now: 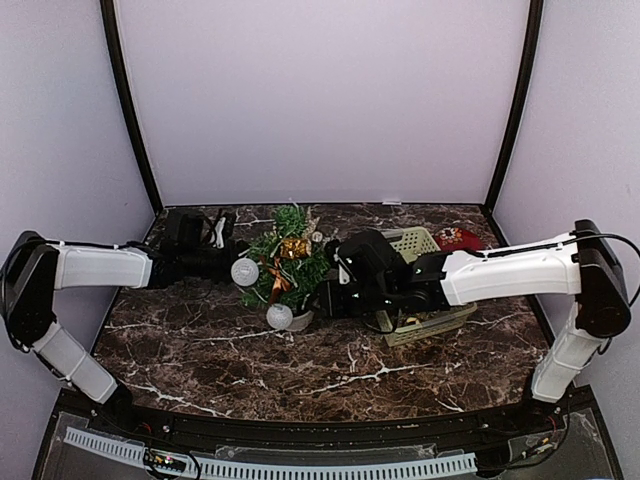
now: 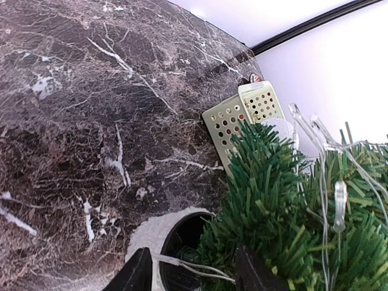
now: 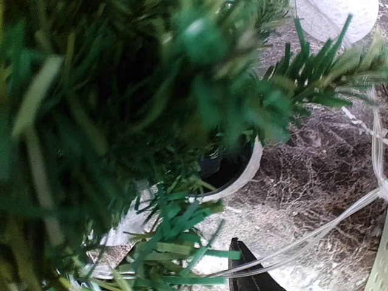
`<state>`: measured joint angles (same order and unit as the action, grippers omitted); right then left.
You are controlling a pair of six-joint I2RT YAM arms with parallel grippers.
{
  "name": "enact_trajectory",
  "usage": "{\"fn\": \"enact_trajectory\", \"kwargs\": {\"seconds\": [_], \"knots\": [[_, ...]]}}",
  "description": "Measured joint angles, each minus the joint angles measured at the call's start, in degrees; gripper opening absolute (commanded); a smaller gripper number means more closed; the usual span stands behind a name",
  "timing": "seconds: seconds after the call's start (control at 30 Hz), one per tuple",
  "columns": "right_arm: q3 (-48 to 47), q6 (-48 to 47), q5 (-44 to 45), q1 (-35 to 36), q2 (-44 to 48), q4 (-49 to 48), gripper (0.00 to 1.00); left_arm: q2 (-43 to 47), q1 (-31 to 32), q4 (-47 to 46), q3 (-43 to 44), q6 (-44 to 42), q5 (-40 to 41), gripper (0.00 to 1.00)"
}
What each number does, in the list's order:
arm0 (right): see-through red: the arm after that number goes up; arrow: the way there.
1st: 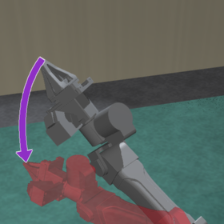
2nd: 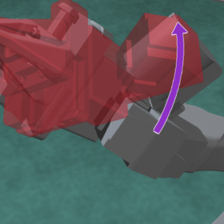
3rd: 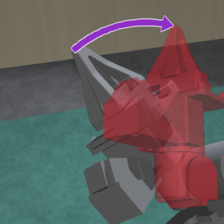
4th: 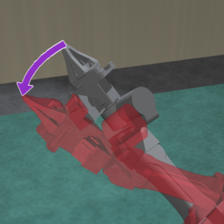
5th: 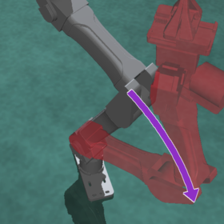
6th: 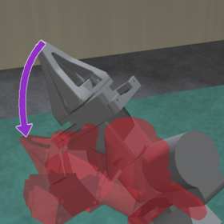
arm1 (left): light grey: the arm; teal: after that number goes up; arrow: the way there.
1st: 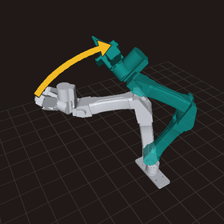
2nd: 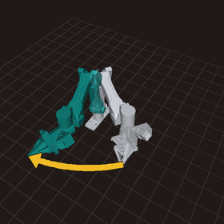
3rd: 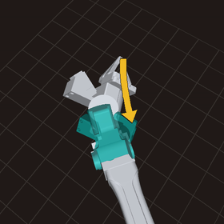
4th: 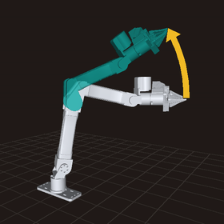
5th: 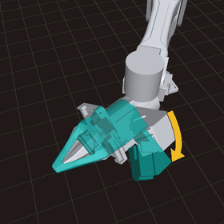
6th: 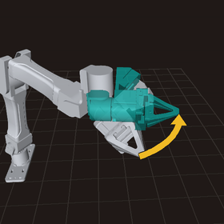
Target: Decorate the small christmas tree
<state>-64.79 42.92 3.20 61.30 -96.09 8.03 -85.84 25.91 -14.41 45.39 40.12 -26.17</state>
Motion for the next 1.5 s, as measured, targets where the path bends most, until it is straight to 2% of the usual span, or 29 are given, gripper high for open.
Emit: {"fn": "enact_trajectory", "kwargs": {"seconds": [0.23,0.47,0.63,0.77,0.97,1.1,1.23,1.5], "knots": [[0.5,3.1,3.3,1.4,0.4,0.3,0.5,-2.9,-1.4,-0.6,2.3,-1.8,-3.3,0.48],[1.5,4.2,7.7,1.4,4.9,5.0,0.64,-1.0,-5.3,0.9,2.2,-4.2,-2.9,0.62],[2.4,3.2,10.7,0.3,10.9,10.3,0.69,5.8,-7.3,6.0,2.1,-8.0,1.6,0.71],[3.6,1.6,11.9,-2.9,17.2,14.1,0.68,11.9,-8.2,11.0,2.1,-10.1,5.8,0.75],[4.3,-3.4,11.5,-13.0,22.0,17.3,0.65,19.6,-10.1,20.0,2.1,-11.6,13.0,0.8],[3.8,-7.8,8.6,-20.9,19.3,18.8,0.58,23.3,-10.9,25.2,2.2,-12.6,15.9,0.8],[0.8,-12.5,6.1,-27.5,10.9,19.2,0.49,25.5,-11.3,29.6,2.2,-13.9,18.0,0.8],[-9.3,-21.4,2.6,-34.0,-6.6,19.2,0.4,27.8,-11.8,32.3,2.2,-19.8,20.7,0.8]]}}
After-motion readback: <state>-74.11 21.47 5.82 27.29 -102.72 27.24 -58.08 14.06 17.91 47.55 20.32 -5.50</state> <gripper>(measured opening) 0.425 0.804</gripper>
